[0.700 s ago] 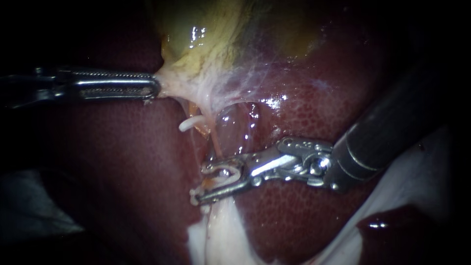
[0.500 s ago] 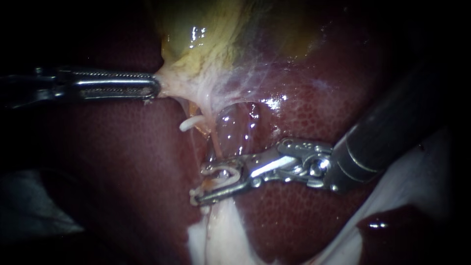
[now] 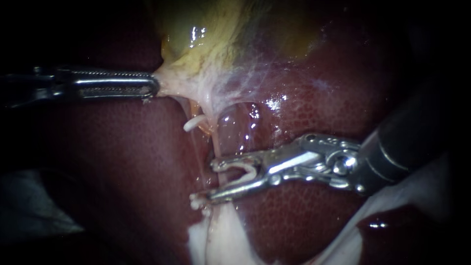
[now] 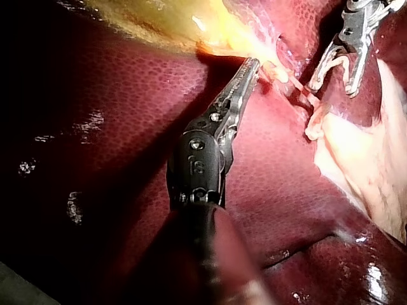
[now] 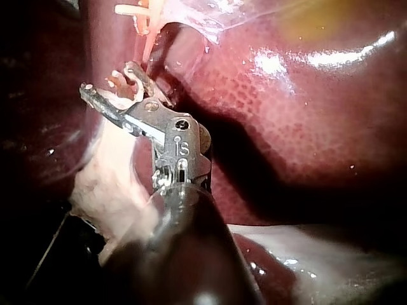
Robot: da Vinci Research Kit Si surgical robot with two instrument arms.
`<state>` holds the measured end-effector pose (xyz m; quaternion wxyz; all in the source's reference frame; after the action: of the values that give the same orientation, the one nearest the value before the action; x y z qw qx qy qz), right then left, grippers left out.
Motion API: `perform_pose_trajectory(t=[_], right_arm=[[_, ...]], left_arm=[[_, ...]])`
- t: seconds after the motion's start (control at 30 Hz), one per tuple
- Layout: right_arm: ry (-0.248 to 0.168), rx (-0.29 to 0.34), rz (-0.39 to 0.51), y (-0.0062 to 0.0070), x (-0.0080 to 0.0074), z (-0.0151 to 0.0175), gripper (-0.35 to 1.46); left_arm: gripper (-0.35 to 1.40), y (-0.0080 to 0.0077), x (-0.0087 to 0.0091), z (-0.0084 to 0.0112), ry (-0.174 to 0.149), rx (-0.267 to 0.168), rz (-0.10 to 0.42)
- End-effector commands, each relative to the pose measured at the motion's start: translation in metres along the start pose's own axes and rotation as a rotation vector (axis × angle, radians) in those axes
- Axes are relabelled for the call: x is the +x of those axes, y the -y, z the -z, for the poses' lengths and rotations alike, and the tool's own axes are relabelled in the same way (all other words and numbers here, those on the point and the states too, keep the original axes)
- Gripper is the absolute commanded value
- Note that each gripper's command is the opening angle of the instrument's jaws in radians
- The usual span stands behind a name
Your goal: Clipping first clip right tube
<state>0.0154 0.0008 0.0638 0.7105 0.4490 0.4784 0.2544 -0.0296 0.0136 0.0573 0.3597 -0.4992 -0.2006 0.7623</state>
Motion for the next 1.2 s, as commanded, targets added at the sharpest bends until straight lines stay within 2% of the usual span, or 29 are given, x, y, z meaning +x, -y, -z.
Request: perform_pose_trajectory(t=[0.03,0.13,0.23,0.57,0.83,1.03,1.2], right_arm=[[0.005,-0.002,-0.011,0.0001,0.0000,0.0004,0.46],[0.015,-0.012,-0.023,0.0003,-0.0001,0.0013,0.45],[0.017,-0.036,-0.028,-0.0002,-0.0003,0.0017,0.46],[0.010,-0.063,-0.029,-0.0029,-0.0006,0.0014,0.46],[0.013,-0.077,-0.018,-0.0048,-0.0018,-0.0006,0.49],[-0.015,-0.066,-0.013,-0.0061,-0.0024,-0.0013,0.50],[-0.045,-0.050,-0.011,-0.0065,-0.0024,-0.0021,0.50]], left_arm=[[-0.35,0.0000,0.0001,0.0001,-0.004,0.002,0.001],[-0.35,0.0001,0.0002,0.0004,-0.004,0.004,-0.004],[-0.35,0.0001,0.0003,0.0005,-0.004,0.004,-0.004],[-0.35,-0.0002,0.0005,0.0007,-0.007,0.004,-0.003],[-0.35,-0.0003,0.0005,0.0007,-0.007,0.004,-0.002],[-0.35,-0.0003,0.0005,0.0007,-0.007,0.004,-0.002],[-0.35,-0.0003,0.0005,0.0007,-0.007,0.004,-0.002]])
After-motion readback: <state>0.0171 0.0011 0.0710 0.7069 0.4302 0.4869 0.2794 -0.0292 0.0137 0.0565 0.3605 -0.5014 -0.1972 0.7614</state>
